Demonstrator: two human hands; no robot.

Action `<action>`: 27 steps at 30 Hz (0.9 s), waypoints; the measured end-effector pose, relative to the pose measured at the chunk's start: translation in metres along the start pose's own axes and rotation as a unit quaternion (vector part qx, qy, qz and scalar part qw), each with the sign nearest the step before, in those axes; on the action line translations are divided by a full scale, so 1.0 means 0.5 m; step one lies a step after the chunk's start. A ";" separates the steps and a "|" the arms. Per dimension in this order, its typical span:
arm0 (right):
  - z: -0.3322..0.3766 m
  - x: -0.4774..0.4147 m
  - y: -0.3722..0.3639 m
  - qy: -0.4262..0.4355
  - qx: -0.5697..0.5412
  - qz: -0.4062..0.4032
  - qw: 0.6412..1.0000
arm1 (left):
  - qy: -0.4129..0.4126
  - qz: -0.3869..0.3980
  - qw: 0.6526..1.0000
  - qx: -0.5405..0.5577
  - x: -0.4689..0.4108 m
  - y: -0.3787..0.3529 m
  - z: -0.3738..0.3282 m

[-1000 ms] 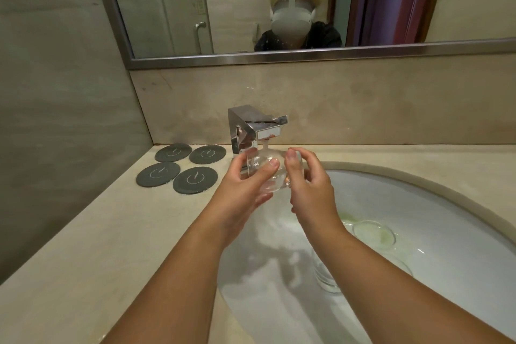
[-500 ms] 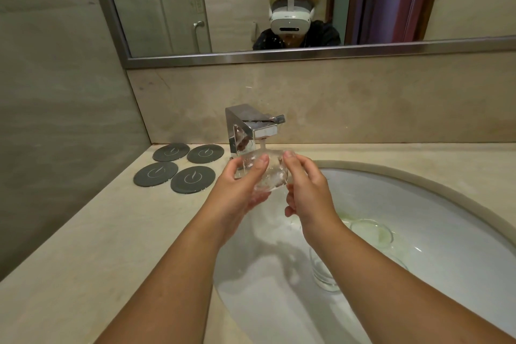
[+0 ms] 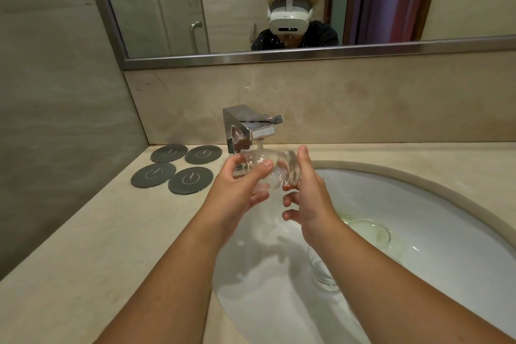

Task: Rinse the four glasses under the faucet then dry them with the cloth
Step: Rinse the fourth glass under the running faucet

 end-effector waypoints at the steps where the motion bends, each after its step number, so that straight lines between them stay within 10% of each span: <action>1: -0.001 0.000 -0.003 0.002 -0.003 0.009 1.000 | 0.000 -0.002 1.000 -0.001 0.000 0.000 0.000; 27: 0.015 0.006 0.010 0.039 0.002 -0.024 0.999 | -0.013 0.030 0.999 -0.017 0.003 -0.017 -0.001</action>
Point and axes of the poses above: each hand's wrist, its own x-axis away from the middle knuckle, its own y-axis out of the back of the hand, z = x × y, the point moved 9 cm from there along -x, towards the middle knuckle, and after that the axes turned 13 degrees about -x, right-handed, at the moved point
